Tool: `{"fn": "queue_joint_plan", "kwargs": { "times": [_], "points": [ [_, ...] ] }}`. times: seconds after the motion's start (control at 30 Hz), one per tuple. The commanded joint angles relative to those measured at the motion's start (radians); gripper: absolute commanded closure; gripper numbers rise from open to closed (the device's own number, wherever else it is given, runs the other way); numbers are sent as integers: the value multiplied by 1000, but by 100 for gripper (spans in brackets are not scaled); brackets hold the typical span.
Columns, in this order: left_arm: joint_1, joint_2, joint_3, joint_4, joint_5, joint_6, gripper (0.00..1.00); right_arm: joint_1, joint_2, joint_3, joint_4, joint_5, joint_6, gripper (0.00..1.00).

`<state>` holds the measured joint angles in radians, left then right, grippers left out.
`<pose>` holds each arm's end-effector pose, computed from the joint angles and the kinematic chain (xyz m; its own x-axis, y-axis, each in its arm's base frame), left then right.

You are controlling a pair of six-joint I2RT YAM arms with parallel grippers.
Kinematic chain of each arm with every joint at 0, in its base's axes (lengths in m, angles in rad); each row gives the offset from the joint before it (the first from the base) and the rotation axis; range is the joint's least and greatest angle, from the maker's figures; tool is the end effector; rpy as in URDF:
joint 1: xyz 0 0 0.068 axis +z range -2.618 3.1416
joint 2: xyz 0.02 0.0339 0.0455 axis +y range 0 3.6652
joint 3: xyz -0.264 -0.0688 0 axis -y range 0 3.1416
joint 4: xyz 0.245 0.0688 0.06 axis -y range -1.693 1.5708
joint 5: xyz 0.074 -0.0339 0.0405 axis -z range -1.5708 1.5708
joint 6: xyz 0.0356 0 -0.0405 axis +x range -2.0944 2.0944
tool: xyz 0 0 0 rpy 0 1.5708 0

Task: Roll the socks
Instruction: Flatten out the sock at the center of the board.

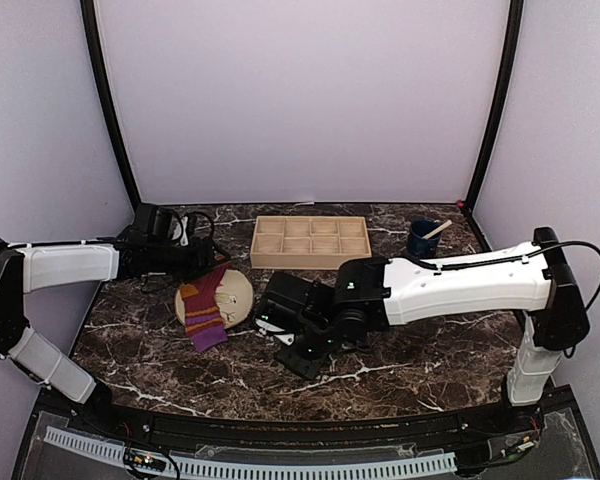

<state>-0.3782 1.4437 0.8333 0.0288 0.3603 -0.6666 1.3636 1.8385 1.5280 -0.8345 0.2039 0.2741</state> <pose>0.2847 -0.1266 0.2251 -0.7842 -0.3110 -0.5370 0.1711 0.7234 -0.6689 0.0865 0.3767 0.2512 -0.4351 -0.7813 -0.4475 -0.8553 0.5140 -0.0657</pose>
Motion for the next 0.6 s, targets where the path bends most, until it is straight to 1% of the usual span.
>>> {"fn": "queue_joint_plan", "kwargs": {
  "times": [0.0,0.23,0.57],
  "points": [
    [-5,12,-15,16,3,-1,32,-7,22,68,-58,69,-54,100],
    [-5,31,-11,22,3,-1,33,-49,18,124,-46,107,-84,100],
    [-5,-5,-5,15,-39,5,33,-41,42,349,-50,32,-100,100]
  ]
}}
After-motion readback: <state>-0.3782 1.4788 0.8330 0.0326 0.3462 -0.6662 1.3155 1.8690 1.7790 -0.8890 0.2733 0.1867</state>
